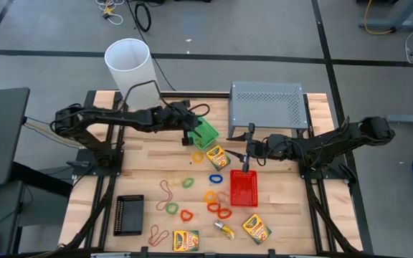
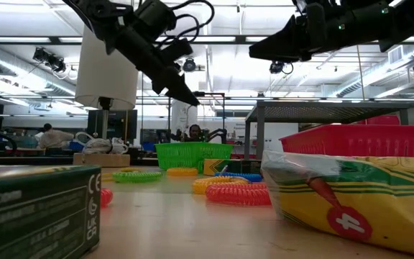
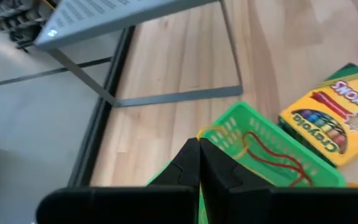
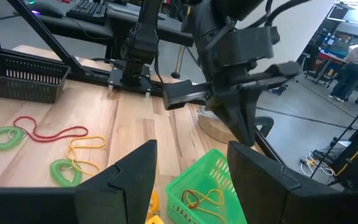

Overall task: Pick & Place Office Desk Supplies
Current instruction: Put the yellow rubber band into the green bin

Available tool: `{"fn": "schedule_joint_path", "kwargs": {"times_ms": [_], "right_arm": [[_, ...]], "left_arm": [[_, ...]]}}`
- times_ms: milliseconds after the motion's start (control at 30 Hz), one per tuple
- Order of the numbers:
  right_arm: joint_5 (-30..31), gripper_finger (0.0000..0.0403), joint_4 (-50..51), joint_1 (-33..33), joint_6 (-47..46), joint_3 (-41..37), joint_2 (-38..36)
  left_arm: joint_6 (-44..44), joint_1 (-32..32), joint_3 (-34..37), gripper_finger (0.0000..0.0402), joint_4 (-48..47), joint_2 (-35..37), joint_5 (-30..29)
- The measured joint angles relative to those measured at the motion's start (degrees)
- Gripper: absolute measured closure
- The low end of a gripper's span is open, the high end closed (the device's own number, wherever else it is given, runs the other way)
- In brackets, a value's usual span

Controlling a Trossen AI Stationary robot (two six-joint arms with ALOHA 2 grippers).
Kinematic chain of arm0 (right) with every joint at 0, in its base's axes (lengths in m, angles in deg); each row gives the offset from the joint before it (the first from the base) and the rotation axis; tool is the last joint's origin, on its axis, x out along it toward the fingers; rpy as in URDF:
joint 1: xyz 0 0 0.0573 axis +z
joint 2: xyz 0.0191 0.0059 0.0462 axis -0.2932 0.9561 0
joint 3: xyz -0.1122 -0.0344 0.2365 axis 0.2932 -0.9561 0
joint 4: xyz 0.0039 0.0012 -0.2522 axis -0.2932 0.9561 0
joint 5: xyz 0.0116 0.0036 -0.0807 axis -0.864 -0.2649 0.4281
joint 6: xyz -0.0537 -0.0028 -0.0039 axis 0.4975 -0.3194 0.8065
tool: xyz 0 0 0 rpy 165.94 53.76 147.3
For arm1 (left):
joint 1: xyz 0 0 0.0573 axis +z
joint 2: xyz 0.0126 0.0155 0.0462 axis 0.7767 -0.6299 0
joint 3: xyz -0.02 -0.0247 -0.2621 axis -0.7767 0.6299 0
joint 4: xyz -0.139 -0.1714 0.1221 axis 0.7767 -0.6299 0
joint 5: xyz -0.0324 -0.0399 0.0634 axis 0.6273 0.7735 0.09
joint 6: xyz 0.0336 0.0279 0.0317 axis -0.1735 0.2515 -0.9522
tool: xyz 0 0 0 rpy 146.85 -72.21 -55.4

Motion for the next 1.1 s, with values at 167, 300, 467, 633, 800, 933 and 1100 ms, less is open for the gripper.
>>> {"fn": "schedule_joint_path", "kwargs": {"times_ms": [167,300,467,633,800,933,1100], "right_arm": [[0.02,0.0197,0.30,0.00,-0.22,0.00,0.00],[0.02,0.0197,0.56,0.00,-0.22,0.00,0.00],[0.02,0.0197,0.67,0.00,-0.22,0.00,0.00],[0.02,0.0197,0.67,0.00,-0.22,0.00,0.00],[0.02,0.0197,0.67,0.00,-0.22,0.00,0.00],[0.02,0.0197,0.67,0.00,-0.59,0.00,0.00],[0.02,0.0197,0.68,0.00,-0.61,0.00,0.00]], "left_arm": [[2.97,-0.02,0.00,0.0369,-0.19,-0.31,1.83],[4.51,-0.02,0.00,0.0322,-0.26,-0.31,1.84],[6.05,-0.02,0.00,0.0234,-0.65,-0.31,2.28],[6.63,-0.02,0.00,0.0149,-0.65,-0.31,0.46],[10.19,1.47,0.00,0.0125,-2.82,-0.29,1.72],[15.83,3.71,0.00,0.0130,-6.26,-0.59,10.18],[19.58,3.67,0.00,0.0135,-6.26,-0.70,14.57]]}}
